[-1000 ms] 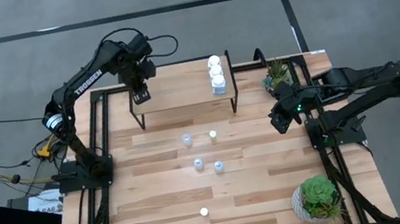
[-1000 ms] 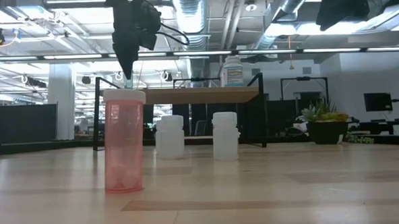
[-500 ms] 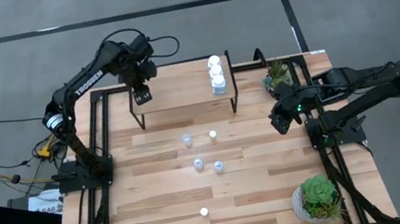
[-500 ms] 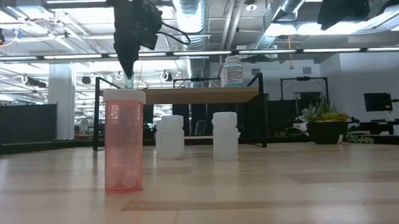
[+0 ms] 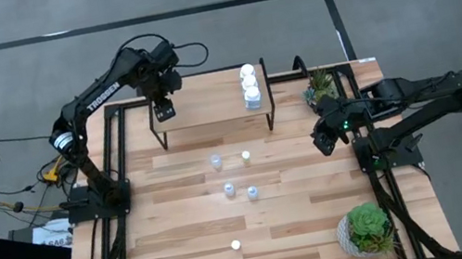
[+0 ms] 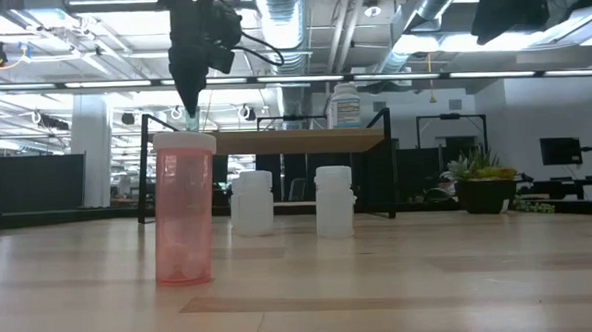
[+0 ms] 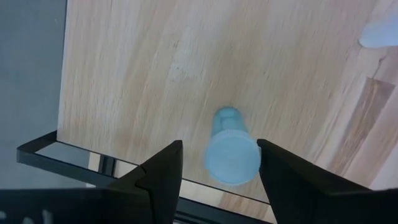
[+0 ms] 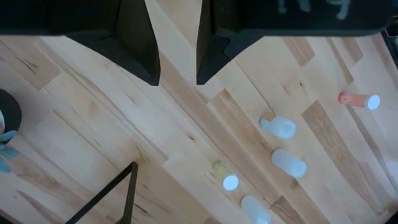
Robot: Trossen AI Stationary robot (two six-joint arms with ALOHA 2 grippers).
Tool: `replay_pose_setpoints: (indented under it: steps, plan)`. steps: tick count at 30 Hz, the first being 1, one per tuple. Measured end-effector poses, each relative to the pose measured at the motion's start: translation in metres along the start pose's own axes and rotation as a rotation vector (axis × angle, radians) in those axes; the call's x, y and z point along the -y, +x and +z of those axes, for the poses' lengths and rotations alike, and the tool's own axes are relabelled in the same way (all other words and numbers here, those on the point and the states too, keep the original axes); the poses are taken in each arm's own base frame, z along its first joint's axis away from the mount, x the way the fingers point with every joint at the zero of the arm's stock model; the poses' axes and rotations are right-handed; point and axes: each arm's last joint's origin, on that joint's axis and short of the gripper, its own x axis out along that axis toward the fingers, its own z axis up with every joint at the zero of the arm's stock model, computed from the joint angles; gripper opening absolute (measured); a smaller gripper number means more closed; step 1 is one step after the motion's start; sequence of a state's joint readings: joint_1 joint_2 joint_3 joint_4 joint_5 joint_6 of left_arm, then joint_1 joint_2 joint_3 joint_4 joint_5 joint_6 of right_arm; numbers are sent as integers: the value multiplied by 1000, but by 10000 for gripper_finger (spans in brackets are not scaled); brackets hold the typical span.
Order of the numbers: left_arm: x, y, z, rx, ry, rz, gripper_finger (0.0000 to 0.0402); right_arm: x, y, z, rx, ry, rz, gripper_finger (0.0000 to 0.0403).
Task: Pick and place medicine bottles onto shelf by color
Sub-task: Put the small blue pill bottle on the shelf, then put the yellow pill bottle on the shelf
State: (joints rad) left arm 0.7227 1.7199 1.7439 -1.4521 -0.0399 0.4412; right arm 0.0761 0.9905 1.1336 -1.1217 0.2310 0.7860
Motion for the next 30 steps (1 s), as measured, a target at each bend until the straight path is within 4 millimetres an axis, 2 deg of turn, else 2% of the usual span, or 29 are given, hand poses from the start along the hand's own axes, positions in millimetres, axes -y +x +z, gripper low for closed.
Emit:
replay_pose_setpoints:
  steps: [6, 9, 17, 24, 30]
  plan:
    - [7, -2, 3, -7, 38, 21, 190, -1, 0, -1, -18, 0, 18, 127]
    - [8, -9, 7, 30, 55, 41, 191, -1, 0, -1, -19, 1, 20, 127]
    - [16, -51, 15, 172, 95, 101, 190, -1, 0, -1, -20, 1, 20, 127]
    - [41, -92, 16, 296, 93, 47, 190, -1, 0, -1, -23, 1, 23, 127]
    - [65, -105, 13, 308, 45, -9, 190, -1, 0, -1, -23, 1, 25, 127]
